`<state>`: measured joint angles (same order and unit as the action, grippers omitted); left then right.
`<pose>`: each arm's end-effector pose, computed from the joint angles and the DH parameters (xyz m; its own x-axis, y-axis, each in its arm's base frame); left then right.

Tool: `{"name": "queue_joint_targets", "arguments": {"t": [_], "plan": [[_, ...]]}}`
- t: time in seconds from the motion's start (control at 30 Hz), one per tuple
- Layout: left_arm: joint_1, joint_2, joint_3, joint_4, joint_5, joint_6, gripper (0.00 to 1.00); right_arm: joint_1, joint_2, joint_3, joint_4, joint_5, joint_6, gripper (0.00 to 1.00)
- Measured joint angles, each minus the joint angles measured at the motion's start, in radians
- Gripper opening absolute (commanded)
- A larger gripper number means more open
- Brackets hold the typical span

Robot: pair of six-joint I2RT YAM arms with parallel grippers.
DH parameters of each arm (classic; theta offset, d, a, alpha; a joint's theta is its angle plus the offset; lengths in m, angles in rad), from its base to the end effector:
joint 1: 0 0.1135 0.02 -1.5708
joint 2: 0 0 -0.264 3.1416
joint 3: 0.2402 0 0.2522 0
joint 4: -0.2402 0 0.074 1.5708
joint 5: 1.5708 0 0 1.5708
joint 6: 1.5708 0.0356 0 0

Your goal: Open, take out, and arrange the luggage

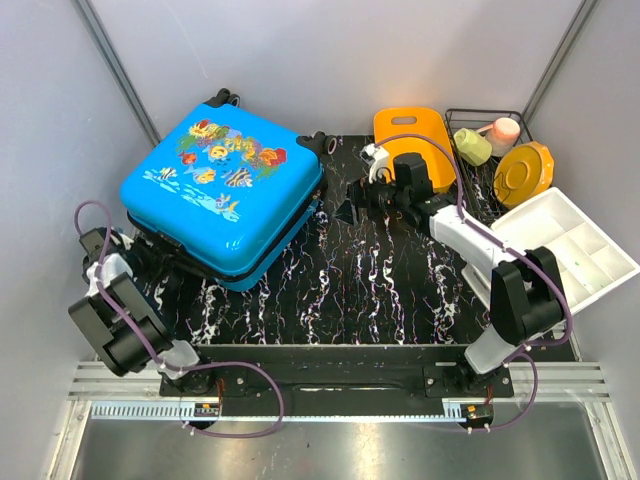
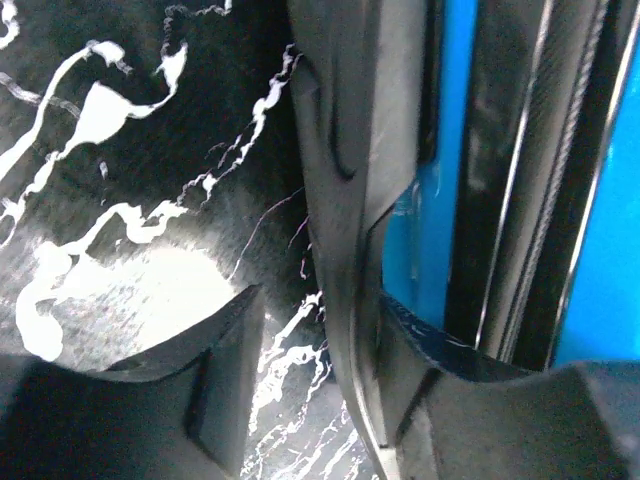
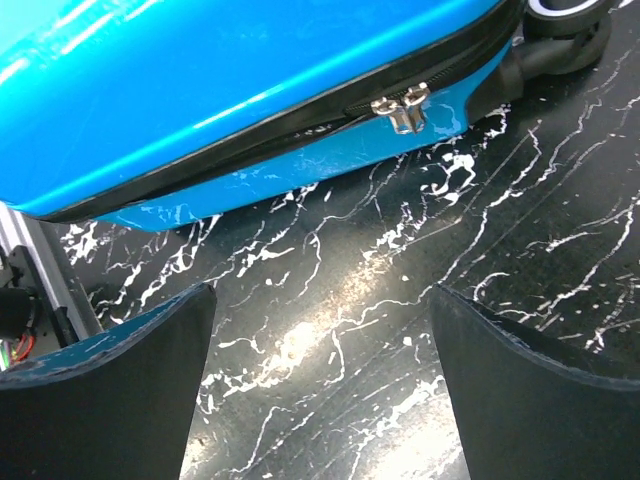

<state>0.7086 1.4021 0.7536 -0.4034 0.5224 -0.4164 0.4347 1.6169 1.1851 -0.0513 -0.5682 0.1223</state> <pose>0.2083 0.1552 0.1826 -0.4509 -0.8481 -0.2783 -0.6106 0.5205 -0.5968 0.3292 0.1740 0.2809 -0.5142 -0.1254 -0.8484 -0.7299 0.5835 0.3561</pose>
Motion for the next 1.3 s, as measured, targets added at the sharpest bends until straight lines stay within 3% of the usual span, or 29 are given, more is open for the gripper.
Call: {"name": "queue_joint_targets", "arguments": {"t": [0.1,0.13,0.2,0.37,0.53,0.87,1.1,1.3], "plan": [[-0.033,0.063,0.066,-0.037,-0.011,0.002,0.22,-0.010,0.000,-0.013,0.002,0.005,-0.029,1.00],[-0.046,0.084,0.100,-0.053,-0.008,0.008,0.08,-0.013,-0.002,-0.027,0.017,0.010,-0.046,1.00],[-0.075,0.125,0.160,-0.096,-0.035,0.023,0.00,-0.016,-0.003,-0.060,0.057,0.023,-0.074,1.00],[-0.135,0.192,0.275,-0.216,-0.135,0.084,0.00,-0.017,0.008,-0.161,0.228,0.058,-0.173,0.98],[-0.156,0.246,0.358,-0.303,-0.172,0.157,0.00,-0.017,0.090,-0.156,0.384,0.047,-0.252,0.86],[-0.169,0.350,0.495,-0.380,-0.168,0.278,0.00,-0.019,0.350,-0.049,0.591,-0.138,-0.313,0.68],[-0.175,0.354,0.500,-0.377,-0.167,0.296,0.00,-0.031,0.408,-0.011,0.650,-0.232,-0.289,0.67],[-0.175,0.354,0.500,-0.377,-0.167,0.297,0.00,-0.037,0.410,-0.037,0.713,-0.273,-0.269,0.73]]}}
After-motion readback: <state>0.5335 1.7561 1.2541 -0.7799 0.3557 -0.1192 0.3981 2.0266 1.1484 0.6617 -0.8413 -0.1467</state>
